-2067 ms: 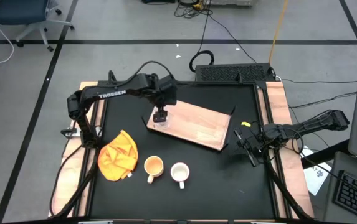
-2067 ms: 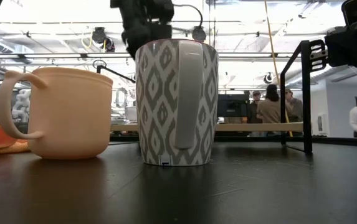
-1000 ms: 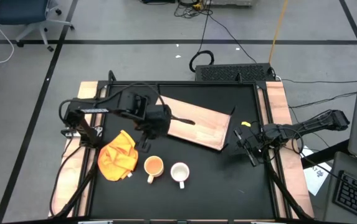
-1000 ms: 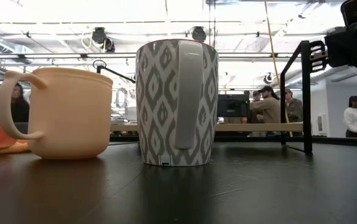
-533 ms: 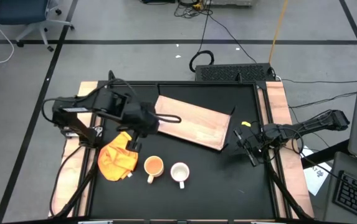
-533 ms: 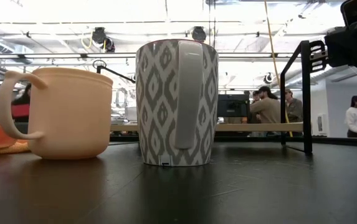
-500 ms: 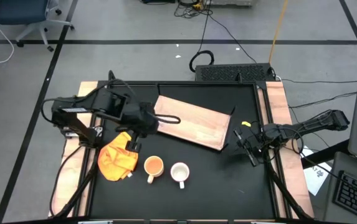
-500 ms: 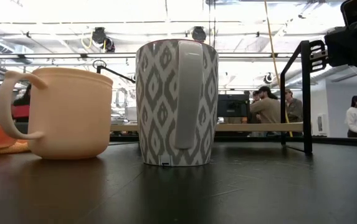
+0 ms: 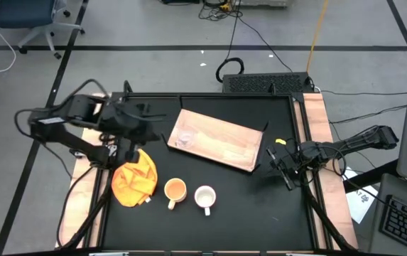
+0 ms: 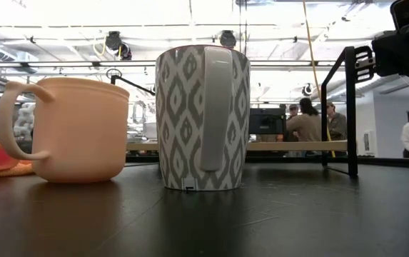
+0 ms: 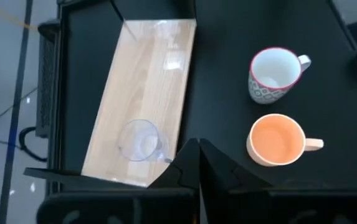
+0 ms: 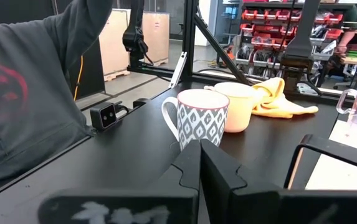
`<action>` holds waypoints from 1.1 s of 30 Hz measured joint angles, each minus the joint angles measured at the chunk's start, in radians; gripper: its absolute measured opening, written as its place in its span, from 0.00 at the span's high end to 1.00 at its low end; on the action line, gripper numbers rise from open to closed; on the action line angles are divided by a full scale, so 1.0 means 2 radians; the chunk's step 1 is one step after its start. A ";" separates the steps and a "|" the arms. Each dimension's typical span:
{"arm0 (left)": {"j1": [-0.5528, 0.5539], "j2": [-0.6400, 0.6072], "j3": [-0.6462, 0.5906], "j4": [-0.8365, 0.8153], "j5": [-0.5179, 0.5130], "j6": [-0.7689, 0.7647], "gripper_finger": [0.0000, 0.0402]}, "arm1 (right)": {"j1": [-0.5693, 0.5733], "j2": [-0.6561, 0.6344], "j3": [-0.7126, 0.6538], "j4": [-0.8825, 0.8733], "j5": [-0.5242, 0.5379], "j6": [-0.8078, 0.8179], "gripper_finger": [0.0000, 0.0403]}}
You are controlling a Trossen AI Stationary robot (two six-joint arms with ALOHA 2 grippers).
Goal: Stack small to large cups/mugs on shelf
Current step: Put the light orange mug on the shelf
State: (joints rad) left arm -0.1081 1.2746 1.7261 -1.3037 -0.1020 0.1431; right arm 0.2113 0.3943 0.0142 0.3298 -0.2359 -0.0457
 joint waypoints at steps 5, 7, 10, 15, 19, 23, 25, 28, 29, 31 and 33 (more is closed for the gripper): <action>-0.003 -0.101 -0.120 0.073 0.000 -0.010 1.00 | 0.000 0.000 0.000 0.000 0.000 0.000 1.00; -0.003 -0.143 -0.169 0.103 0.002 -0.018 1.00 | 0.000 0.000 0.000 0.001 0.000 0.000 1.00; -0.004 -0.201 -0.239 0.148 0.013 -0.026 1.00 | 0.000 0.000 0.000 0.001 0.000 0.000 1.00; -0.021 -0.282 -0.346 0.237 0.028 -0.034 1.00 | 0.000 0.000 0.000 0.001 0.000 0.004 1.00; -0.034 -0.320 -0.409 0.290 0.028 -0.033 1.00 | 0.000 0.000 0.000 0.001 0.000 0.004 1.00; -0.050 -0.355 -0.467 0.384 0.029 -0.019 1.00 | 0.000 0.000 0.000 0.001 0.000 0.004 1.00; -0.058 -0.369 -0.482 0.411 0.037 -0.011 1.00 | 0.000 0.000 0.000 0.001 0.000 0.009 1.00; -0.071 -0.387 -0.503 0.427 0.037 -0.005 1.00 | 0.000 0.000 0.000 0.001 0.000 0.013 1.00; -0.075 -0.392 -0.509 0.429 0.036 -0.005 1.00 | 0.000 0.000 0.000 0.001 0.000 0.013 1.00; -0.081 -0.402 -0.523 0.432 0.022 -0.005 1.00 | 0.000 0.000 0.000 0.001 0.000 0.013 1.00; -0.086 -0.411 -0.539 0.451 0.012 -0.004 1.00 | 0.000 0.000 0.000 0.001 0.000 0.012 1.00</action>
State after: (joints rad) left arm -0.2792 0.4535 0.6475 -0.4013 -0.0773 0.1359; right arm 0.2111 0.3942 0.0141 0.3317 -0.2361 -0.0222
